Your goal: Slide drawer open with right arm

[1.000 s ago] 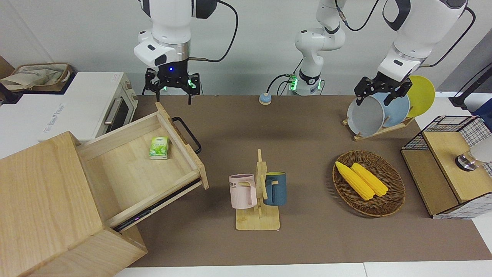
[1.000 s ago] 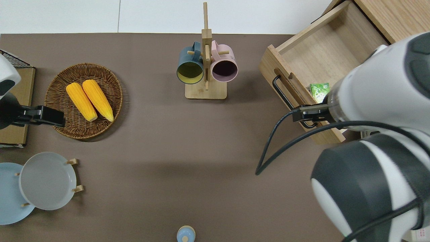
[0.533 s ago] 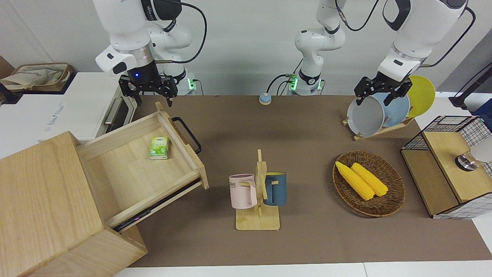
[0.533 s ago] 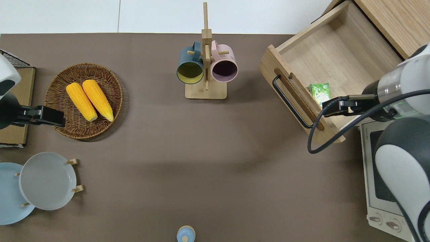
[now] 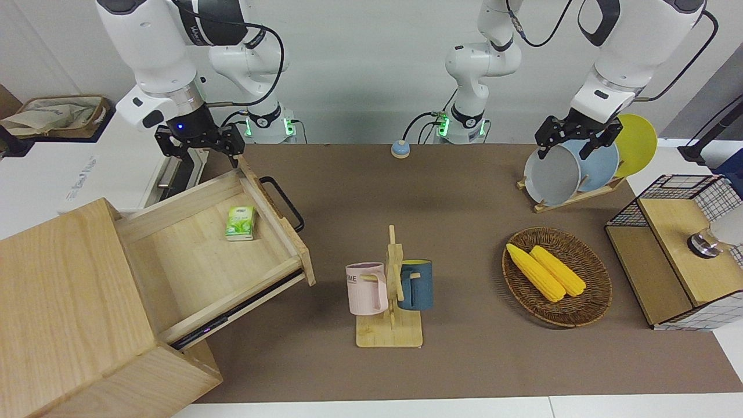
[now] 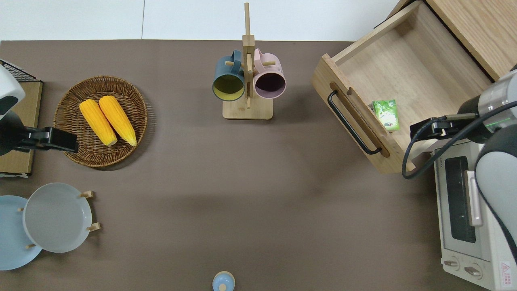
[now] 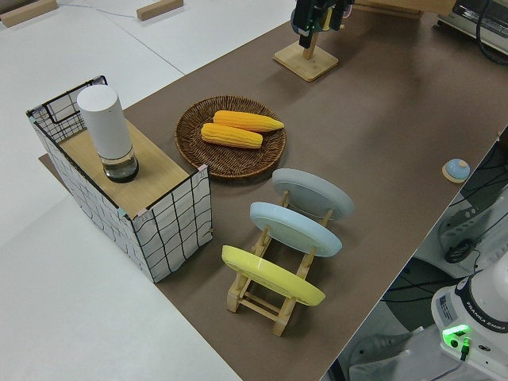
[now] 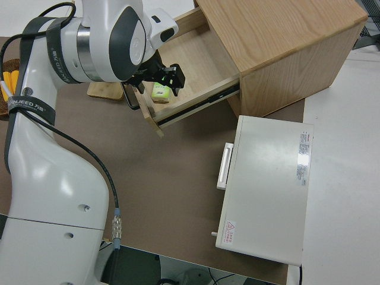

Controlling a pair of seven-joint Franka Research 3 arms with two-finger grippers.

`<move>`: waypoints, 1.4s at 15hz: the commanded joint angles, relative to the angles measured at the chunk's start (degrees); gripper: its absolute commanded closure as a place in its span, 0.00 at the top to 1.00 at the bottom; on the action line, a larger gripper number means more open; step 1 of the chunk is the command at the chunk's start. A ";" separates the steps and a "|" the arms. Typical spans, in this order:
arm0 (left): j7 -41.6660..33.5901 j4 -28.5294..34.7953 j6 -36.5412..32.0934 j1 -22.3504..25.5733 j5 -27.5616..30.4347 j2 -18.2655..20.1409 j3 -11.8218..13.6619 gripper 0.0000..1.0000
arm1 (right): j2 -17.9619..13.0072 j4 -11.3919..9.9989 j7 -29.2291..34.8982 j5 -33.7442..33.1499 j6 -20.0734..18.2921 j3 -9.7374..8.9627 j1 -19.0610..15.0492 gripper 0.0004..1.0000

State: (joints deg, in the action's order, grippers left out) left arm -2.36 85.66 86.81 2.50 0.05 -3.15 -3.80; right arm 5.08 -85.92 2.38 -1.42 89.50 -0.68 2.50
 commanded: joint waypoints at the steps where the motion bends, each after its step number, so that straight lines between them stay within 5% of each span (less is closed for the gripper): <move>1: 0.60 -0.58 -1.03 -0.39 -1.02 0.25 0.02 0.99 | 0.02 -1.09 -1.68 -2.97 1.29 -0.99 -1.10 0.99; 12: 0.60 -0.58 -1.03 -0.39 -1.02 0.25 0.02 0.99 | 0.99 -0.91 -1.59 -1.22 2.78 -1.70 -1.27 0.99; 14: 0.60 -0.49 -1.03 -0.39 -1.02 0.25 0.02 0.99 | 0.11 -1.96 -1.85 -0.60 3.74 -1.52 -1.27 0.99; 17: 0.60 -0.49 -1.03 -0.39 -1.02 0.25 0.02 0.99 | -4.10 -6.44 -2.47 0.37 5.07 -0.91 -1.36 0.99; 21: 0.60 -0.58 -1.03 -0.39 -1.02 0.25 0.02 0.99 | -5.96 -6.54 -4.40 0.72 3.84 1.28 -0.49 0.99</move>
State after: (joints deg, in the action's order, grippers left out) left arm -2.36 85.66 86.81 2.50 0.05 -3.15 -3.80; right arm 2.76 -89.36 1.38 -2.37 92.65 -0.89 2.21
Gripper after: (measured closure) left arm 0.004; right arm 0.013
